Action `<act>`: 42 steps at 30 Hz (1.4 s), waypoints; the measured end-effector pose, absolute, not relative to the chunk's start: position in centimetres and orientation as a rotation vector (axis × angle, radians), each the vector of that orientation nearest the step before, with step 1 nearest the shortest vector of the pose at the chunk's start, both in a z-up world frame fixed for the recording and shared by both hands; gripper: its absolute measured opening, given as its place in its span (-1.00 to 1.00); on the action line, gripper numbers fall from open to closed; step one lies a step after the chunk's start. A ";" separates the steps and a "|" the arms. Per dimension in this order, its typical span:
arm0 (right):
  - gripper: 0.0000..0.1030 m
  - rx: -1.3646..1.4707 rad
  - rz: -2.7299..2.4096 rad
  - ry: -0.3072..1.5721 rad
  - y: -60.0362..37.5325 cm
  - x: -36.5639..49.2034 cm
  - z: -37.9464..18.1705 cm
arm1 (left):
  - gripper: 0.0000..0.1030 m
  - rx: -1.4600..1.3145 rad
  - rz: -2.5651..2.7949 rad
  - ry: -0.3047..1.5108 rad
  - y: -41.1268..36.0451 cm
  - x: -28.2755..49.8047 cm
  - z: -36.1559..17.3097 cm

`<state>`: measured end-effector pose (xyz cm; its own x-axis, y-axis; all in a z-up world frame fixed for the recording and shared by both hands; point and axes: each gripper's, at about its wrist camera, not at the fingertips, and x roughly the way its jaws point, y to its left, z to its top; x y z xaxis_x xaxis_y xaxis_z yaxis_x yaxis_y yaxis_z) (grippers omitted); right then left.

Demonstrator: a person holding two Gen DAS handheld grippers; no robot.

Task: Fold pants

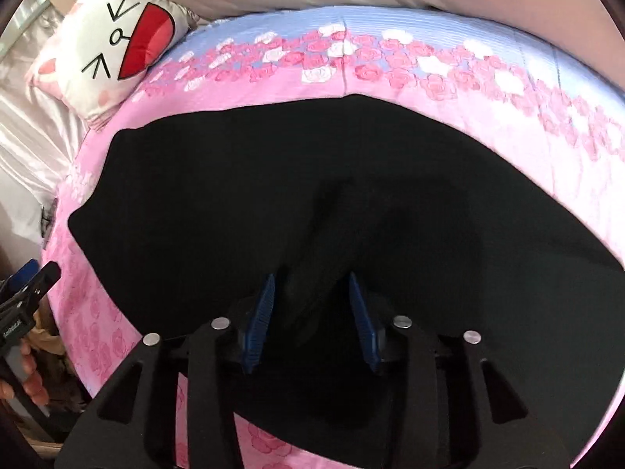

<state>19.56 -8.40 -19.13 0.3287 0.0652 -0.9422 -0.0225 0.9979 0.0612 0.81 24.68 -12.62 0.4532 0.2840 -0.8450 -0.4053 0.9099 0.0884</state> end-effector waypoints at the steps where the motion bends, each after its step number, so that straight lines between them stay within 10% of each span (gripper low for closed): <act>1: -0.20 0.047 0.082 1.202 -7.5 19.5 -17.8 | 0.89 -0.143 0.438 1.003 25.1 0.5 -12.4; 5: 0.65 -0.182 0.236 1.068 1.3 19.5 -13.9 | 0.89 -0.211 0.501 1.010 27.2 -0.8 -12.9; 15: 0.58 -0.730 0.452 1.123 23.0 21.3 -24.5 | 0.89 -0.279 0.720 1.013 34.1 -7.7 -12.6; 19: 0.29 -0.652 0.397 1.175 22.3 22.2 -26.2 | 0.89 -0.319 0.803 1.035 36.5 -10.9 -13.0; 23: -0.68 -0.492 0.407 1.194 20.3 23.1 -24.2 | 0.89 -0.340 0.831 1.032 37.3 -11.9 -13.1; 34: -0.74 0.413 0.088 1.000 -10.9 15.8 -8.1 | 0.89 -0.149 0.513 0.908 29.3 -0.8 -9.3; 42: -0.74 0.570 -0.362 1.033 -30.2 2.2 -13.3 | 0.89 -0.010 0.206 0.918 15.4 7.0 -8.6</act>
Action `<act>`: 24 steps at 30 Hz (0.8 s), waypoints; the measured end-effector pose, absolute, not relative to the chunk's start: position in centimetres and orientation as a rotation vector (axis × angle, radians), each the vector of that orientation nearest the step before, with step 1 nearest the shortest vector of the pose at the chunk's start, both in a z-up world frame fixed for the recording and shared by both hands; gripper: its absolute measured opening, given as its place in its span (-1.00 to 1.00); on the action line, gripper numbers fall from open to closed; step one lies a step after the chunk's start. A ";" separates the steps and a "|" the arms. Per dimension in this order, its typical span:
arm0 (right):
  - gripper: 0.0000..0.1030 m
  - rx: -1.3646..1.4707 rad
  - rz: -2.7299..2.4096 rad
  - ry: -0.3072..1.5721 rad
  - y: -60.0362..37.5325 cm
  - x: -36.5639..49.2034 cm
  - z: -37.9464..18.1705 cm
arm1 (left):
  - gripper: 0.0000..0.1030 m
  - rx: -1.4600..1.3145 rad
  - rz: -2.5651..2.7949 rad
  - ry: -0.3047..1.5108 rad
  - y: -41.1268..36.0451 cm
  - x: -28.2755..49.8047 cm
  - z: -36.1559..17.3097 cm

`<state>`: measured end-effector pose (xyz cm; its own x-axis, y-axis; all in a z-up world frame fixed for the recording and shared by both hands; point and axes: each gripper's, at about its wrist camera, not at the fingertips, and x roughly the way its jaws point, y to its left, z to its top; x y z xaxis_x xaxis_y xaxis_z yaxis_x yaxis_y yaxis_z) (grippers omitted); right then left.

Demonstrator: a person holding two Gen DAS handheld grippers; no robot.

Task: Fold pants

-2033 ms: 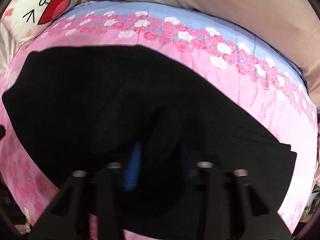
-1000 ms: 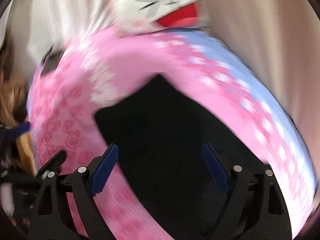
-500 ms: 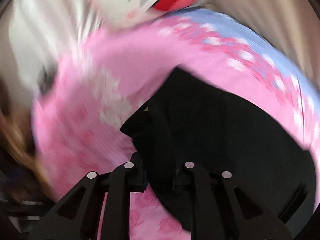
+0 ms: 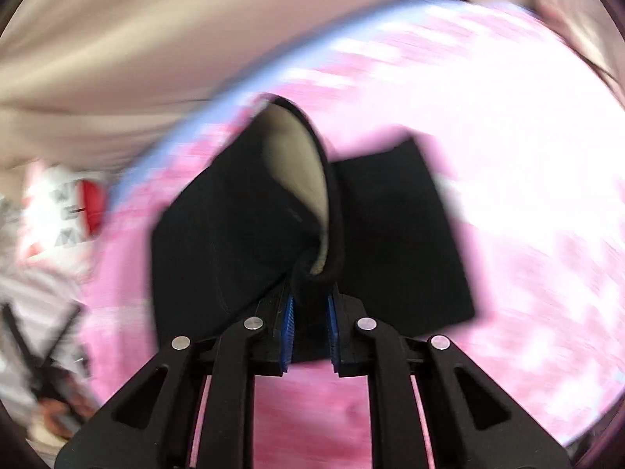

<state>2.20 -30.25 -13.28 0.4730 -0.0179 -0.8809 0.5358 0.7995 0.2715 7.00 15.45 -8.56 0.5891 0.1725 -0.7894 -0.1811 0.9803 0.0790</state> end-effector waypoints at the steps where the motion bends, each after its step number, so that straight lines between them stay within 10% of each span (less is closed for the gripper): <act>1: -0.71 0.624 -0.359 1.047 -31.5 1.5 -14.9 | 0.89 0.003 0.168 0.932 13.4 7.6 -8.8; 6: -0.42 0.799 -0.232 0.974 -33.1 0.4 -15.7 | 0.88 0.070 0.089 1.008 6.6 9.2 -10.5; 8: 0.48 0.793 -0.230 0.943 -33.6 0.3 -14.2 | 0.88 0.083 0.078 1.007 5.0 9.2 -10.5; 10: 0.75 0.718 -0.238 0.890 -34.1 0.9 -12.1 | 0.88 0.102 0.073 1.011 3.9 8.9 -10.5; 18: 0.13 0.499 -0.096 1.088 -33.1 10.3 -15.5 | 0.88 0.102 0.125 1.027 3.1 8.7 -10.6; 22: -0.69 0.410 -0.072 1.055 -32.6 9.7 -13.6 | 0.89 0.103 0.164 1.016 3.9 8.5 -10.3; 24: -0.74 0.412 -0.094 0.948 -33.0 8.0 -10.2 | 0.89 0.096 0.182 1.025 4.6 8.4 -10.5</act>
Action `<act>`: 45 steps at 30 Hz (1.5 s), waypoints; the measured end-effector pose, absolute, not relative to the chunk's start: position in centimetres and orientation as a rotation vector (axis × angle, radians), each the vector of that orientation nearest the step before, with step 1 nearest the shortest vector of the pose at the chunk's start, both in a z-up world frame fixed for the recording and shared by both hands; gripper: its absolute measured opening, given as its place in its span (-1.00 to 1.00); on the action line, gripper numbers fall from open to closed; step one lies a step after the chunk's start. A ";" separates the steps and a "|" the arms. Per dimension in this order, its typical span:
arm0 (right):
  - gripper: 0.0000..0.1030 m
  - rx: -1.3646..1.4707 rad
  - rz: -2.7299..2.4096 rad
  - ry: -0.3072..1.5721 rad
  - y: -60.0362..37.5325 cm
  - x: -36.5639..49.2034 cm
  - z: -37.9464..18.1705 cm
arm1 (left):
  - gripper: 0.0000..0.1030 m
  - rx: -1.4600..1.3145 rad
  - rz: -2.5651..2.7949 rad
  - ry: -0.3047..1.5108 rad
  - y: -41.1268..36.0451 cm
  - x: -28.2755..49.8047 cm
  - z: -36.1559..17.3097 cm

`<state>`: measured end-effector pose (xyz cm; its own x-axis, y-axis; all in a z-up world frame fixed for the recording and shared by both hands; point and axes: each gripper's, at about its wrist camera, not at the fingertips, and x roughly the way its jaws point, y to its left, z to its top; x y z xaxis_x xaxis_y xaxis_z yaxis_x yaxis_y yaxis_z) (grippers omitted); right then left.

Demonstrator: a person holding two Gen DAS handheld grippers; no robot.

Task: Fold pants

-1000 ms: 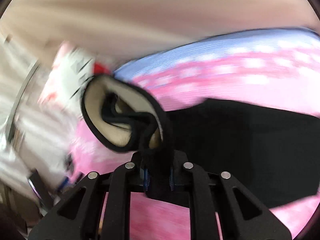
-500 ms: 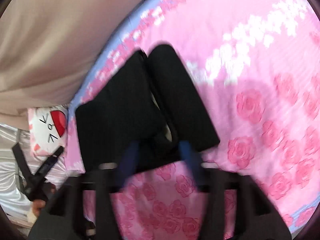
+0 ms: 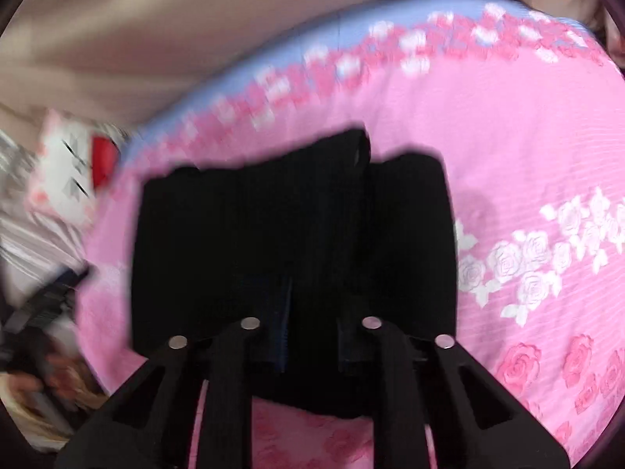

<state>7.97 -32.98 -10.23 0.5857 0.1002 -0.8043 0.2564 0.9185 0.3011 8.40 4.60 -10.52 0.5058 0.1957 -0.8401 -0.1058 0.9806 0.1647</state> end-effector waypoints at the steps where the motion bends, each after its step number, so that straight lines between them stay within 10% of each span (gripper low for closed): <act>1: -0.74 0.403 -0.119 0.923 -33.3 7.2 -9.6 | 0.89 0.090 0.184 1.027 4.8 8.3 -10.6; 6: -0.38 0.445 -0.189 1.098 -36.2 5.9 -14.9 | 0.88 0.108 0.168 1.050 4.3 8.7 -12.0; 10: -0.23 0.486 -0.308 0.901 -36.6 4.7 -10.1 | 0.89 0.206 0.140 1.054 2.5 9.4 -12.7; 15: -0.60 0.418 -0.096 0.918 -31.5 10.1 -7.3 | 0.88 0.184 0.098 1.044 1.9 10.8 -12.6; 22: -0.62 0.253 0.135 1.160 -23.0 19.2 -14.9 | 0.89 0.242 0.075 1.107 1.2 10.2 -15.1; 25: -1.00 0.286 0.046 1.136 -25.5 20.0 -16.9 | 0.90 0.238 0.066 1.103 1.6 10.1 -16.1; 45: -0.90 0.097 0.342 1.217 -13.2 27.8 -18.6 | 0.90 0.124 0.022 1.126 2.8 11.1 -17.4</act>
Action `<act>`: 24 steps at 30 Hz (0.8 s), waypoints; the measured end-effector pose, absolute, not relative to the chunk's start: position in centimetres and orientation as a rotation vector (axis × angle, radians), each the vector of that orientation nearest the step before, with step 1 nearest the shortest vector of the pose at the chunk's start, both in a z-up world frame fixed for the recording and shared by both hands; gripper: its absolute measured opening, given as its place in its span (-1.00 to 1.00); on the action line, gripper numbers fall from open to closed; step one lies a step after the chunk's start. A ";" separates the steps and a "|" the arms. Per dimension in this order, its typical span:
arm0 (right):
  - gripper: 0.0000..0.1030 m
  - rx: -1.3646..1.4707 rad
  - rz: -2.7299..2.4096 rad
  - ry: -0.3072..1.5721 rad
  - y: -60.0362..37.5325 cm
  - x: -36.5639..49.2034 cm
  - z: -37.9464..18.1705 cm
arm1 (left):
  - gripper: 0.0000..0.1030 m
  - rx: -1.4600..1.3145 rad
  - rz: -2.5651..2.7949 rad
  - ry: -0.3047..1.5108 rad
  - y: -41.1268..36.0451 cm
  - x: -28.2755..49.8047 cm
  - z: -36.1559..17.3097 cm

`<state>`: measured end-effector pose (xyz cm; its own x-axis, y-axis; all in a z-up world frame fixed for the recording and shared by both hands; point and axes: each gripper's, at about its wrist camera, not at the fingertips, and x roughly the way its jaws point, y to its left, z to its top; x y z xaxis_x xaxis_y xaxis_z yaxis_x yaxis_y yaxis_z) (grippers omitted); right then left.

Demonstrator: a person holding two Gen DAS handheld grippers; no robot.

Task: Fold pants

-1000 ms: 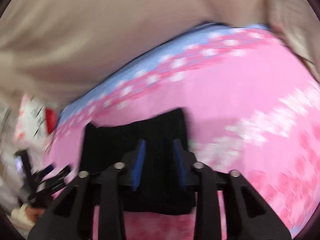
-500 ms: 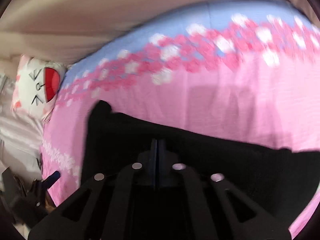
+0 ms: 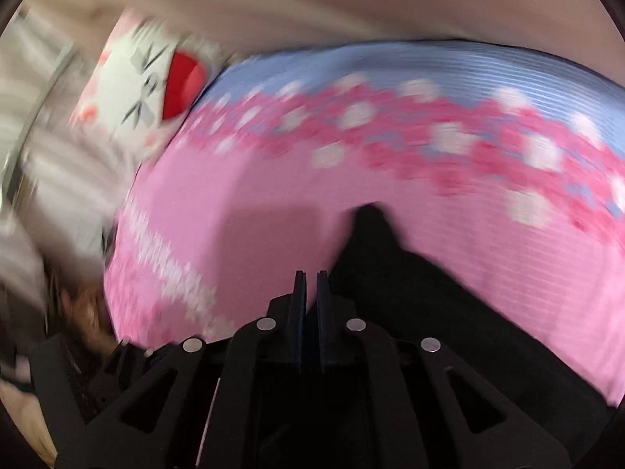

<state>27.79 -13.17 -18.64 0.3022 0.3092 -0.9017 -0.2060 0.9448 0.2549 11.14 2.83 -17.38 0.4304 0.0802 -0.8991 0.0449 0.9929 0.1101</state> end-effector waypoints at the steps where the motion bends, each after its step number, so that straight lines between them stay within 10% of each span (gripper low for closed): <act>1: -1.00 0.068 0.296 1.237 -13.3 28.9 -20.1 | 0.90 0.125 0.022 1.128 2.8 11.2 -17.4; 18: -1.00 0.633 -0.294 0.932 -36.7 7.1 -15.0 | 0.90 0.137 0.001 1.122 2.5 11.2 -17.4; 24: -0.92 0.445 -0.229 0.936 -34.0 6.8 -14.1 | 0.90 0.237 0.053 1.099 1.5 10.9 -17.1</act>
<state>6.76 -33.95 -14.11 0.5775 0.0010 -0.8164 0.3776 0.8863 0.2681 10.95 1.49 -17.12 0.4558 0.1594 -0.8757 0.0748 0.9735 0.2161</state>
